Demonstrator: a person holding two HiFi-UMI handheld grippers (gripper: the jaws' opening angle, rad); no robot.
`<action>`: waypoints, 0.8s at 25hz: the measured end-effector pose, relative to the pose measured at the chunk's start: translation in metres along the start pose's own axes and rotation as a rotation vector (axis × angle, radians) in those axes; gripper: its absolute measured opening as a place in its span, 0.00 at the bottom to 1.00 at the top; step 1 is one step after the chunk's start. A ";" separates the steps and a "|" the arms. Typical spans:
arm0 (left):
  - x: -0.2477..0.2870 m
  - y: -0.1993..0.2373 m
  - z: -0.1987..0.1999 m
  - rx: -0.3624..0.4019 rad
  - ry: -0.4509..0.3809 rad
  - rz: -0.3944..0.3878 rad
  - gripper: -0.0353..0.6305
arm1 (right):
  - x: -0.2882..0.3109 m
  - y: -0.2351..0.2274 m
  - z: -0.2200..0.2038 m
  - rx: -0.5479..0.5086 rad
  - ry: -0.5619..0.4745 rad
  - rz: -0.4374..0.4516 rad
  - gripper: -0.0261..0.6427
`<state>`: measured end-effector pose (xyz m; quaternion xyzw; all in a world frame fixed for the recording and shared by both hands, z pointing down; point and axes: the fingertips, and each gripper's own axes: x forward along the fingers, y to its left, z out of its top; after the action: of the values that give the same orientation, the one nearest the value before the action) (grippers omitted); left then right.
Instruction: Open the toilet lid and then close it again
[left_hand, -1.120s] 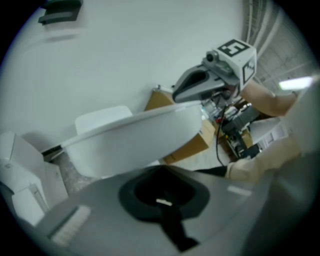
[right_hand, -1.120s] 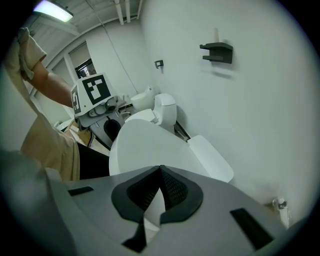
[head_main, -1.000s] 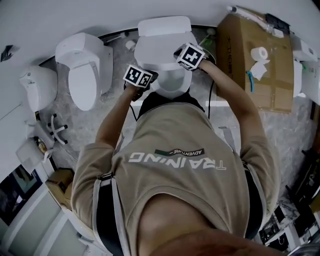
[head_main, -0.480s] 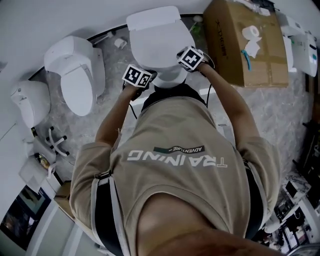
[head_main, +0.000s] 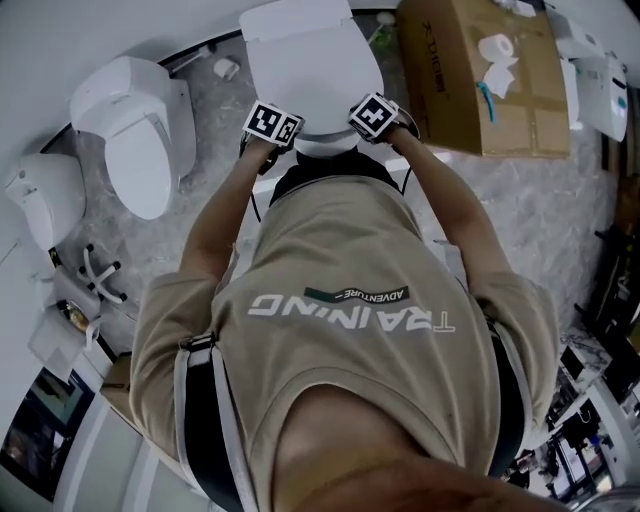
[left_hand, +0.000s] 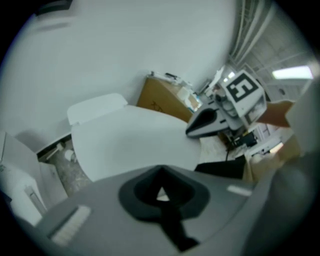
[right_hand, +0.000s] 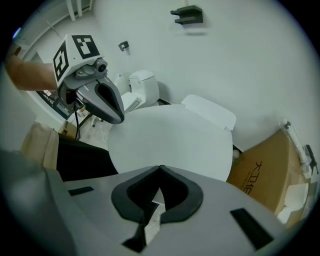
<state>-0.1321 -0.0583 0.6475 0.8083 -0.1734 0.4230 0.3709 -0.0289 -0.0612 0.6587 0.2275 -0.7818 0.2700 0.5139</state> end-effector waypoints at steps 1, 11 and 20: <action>0.009 0.001 -0.004 -0.014 0.023 0.004 0.06 | 0.001 0.003 -0.004 0.022 0.007 0.007 0.05; 0.065 0.012 -0.049 -0.137 0.127 0.130 0.06 | 0.046 0.012 -0.051 0.086 0.084 -0.017 0.05; 0.107 0.021 -0.083 -0.166 0.200 0.180 0.06 | 0.090 0.019 -0.084 0.172 0.107 0.024 0.05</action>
<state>-0.1283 -0.0069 0.7745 0.7099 -0.2417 0.5170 0.4127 -0.0165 0.0012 0.7659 0.2468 -0.7298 0.3540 0.5303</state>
